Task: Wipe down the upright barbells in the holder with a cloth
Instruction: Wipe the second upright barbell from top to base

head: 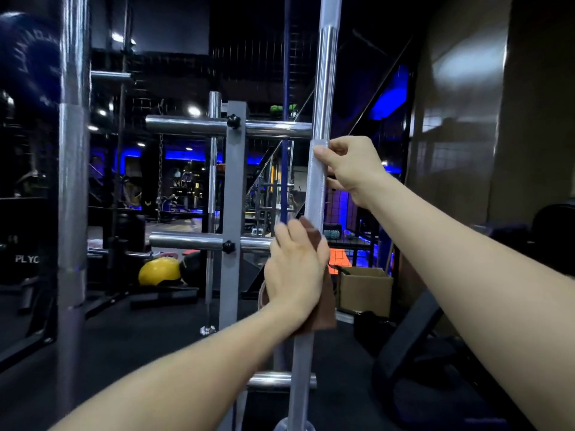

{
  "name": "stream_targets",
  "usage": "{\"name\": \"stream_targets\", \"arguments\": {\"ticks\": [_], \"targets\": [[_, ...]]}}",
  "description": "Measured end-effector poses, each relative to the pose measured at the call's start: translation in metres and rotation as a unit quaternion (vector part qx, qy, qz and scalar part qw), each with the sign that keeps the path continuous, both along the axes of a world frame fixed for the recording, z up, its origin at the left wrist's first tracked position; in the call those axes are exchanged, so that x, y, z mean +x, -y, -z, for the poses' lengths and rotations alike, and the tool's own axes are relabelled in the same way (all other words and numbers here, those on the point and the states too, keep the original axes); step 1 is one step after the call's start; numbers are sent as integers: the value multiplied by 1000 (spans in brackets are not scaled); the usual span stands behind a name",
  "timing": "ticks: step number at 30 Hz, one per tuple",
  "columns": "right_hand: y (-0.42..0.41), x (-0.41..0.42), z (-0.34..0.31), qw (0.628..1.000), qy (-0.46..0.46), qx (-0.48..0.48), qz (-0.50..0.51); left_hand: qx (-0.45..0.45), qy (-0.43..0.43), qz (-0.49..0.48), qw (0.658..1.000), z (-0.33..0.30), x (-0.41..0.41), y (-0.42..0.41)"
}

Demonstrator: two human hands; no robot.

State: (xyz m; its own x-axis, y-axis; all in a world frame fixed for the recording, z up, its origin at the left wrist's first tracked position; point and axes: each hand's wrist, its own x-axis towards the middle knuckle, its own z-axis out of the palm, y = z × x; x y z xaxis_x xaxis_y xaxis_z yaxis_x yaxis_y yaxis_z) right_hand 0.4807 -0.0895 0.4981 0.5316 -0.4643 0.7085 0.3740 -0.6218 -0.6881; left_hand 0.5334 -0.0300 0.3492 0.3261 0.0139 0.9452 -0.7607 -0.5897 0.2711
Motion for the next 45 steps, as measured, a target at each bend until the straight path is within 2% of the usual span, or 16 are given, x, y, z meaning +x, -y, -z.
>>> {"name": "stream_targets", "arguments": {"ticks": [2, 5, 11, 13, 17, 19, 21, 24, 27, 29, 31, 33, 35, 38, 41, 45], "targets": [[0, 1, 3, 1000, 13, 1, -14, -30, -1, 16, 999, -19, -1, 4], [1, 3, 5, 1000, 22, -3, -12, -36, 15, 9, 999, -5, 0, 3], [1, 4, 21, 1000, -1, -15, 26, 62, -25, 7, 998, 49, -3, -10], [1, 2, 25, 999, -9, -11, 33, 47, -29, 7, 998, 24, -6, -12], [1, 0, 23, 999, 1, -20, 28, 0, -79, 68, 995, -69, -13, -2], [1, -2, 23, 999, 1, -26, 19, -28, -43, 41, 998, -76, -12, 4], [3, -1, 25, 1000, 1, -18, 4, -49, -2, 35, 998, -62, -8, 8], [0, -1, 27, 1000, 4, 4, 7, -28, 29, 21, 999, -33, 0, 8], [-5, -8, 35, 999, -17, 45, -3, 44, -13, 42, 998, 3, -2, -1], [-8, -16, 44, 997, -44, 64, -9, 94, -76, 62, 991, 24, -9, -13], [-12, -24, 54, 994, -87, 70, 2, 158, -152, 99, 971, 28, -9, -23], [-16, -31, 60, 989, -132, 58, 20, 179, -184, 157, 954, 21, -8, -36], [-21, -40, 61, 986, -161, 33, 34, 137, -227, 248, 932, 6, -6, -50], [-27, -49, 60, 982, -180, 3, 53, 17, -272, 355, 894, -24, -7, -68], [-37, -61, 60, 987, -161, 2, 4, -74, -328, 463, 820, -54, -16, -81], [-46, -72, 56, 977, -147, 47, -148, -145, -374, 577, 712, -86, -42, -89]]}}
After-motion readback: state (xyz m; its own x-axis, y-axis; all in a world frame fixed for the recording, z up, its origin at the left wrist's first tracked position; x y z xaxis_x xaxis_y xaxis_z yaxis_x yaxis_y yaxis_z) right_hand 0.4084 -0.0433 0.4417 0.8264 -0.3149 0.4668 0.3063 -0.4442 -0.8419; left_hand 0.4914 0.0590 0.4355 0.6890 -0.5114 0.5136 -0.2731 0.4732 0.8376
